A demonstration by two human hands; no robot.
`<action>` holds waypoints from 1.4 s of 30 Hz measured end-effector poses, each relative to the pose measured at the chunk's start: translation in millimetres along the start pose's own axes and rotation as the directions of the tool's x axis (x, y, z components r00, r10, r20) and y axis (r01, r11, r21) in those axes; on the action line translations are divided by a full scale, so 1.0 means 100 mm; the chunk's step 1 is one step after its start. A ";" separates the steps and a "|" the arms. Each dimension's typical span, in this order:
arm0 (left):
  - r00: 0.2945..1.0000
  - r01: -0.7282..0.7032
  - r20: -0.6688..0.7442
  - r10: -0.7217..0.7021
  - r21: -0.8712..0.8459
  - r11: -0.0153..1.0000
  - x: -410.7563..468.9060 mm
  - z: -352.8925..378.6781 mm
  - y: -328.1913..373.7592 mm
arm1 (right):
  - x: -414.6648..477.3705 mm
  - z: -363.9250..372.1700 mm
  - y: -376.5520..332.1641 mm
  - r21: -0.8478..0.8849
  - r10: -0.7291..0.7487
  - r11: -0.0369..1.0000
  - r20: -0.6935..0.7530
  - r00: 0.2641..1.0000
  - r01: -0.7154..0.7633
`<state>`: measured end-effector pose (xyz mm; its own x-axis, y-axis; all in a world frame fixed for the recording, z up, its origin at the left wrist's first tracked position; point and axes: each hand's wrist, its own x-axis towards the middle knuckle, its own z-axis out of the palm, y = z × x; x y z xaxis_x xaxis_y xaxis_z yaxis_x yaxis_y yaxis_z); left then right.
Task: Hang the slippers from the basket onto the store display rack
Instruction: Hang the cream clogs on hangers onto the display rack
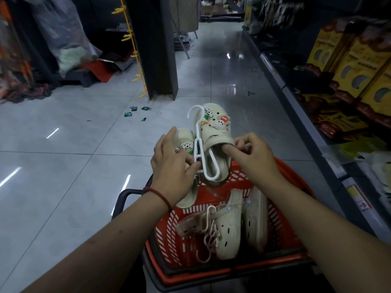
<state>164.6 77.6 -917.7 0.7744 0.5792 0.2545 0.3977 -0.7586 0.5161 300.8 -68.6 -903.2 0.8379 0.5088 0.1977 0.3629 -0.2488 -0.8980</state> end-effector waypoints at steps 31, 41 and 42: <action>0.997 -0.052 0.061 0.056 -0.066 0.996 -0.03 0.08 -0.04 | 0.08 0.04 0.37 0.361 0.655 0.471 0.468 0.593 -0.805; 0.994 -0.002 0.105 -0.029 0.280 0.960 -0.03 0.00 -0.04 | 0.17 0.08 0.41 0.431 0.570 0.581 0.390 0.723 -0.690; 0.994 -0.034 0.113 -0.004 0.330 0.943 -0.04 0.01 -0.04 | 0.17 0.08 0.38 0.463 0.551 0.596 0.359 0.754 -0.656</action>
<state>160.5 78.2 -922.0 0.8238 0.5443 0.1585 0.5111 -0.8340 0.2081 325.5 -62.9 -937.0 0.6852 0.5420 -0.4866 -0.5221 -0.1004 -0.8470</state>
